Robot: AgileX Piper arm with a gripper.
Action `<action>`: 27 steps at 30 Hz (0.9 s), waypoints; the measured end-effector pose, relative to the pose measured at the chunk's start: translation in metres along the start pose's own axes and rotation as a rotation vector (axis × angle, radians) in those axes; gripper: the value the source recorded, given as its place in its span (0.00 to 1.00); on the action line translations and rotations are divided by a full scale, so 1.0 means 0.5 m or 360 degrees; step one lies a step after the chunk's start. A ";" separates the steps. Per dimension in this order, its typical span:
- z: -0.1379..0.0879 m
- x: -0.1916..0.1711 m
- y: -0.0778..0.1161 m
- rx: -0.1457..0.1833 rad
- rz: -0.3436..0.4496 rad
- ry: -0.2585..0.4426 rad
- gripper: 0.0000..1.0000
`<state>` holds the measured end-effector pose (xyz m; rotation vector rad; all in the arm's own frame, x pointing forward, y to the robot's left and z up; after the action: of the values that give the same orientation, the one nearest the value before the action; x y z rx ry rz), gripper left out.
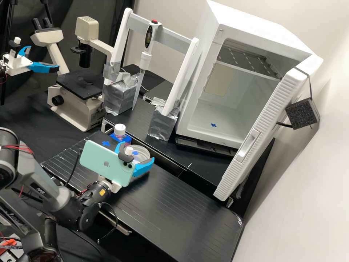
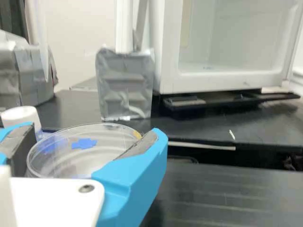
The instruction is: Open the lid
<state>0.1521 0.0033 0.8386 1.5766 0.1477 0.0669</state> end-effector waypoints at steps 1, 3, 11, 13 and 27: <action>-0.003 -0.002 0.002 -0.0002 0.0013 0.0009 0.00; -0.008 -0.004 0.006 0.0003 0.0036 0.0019 0.00; -0.012 -0.014 0.025 0.0014 0.0171 0.0000 0.00; -0.005 -0.017 0.032 0.0039 0.0223 -0.0038 0.00; 0.090 -0.010 0.095 0.0258 0.0417 -0.0342 0.00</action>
<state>0.1555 -0.0422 0.8859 1.7461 -0.2279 0.0915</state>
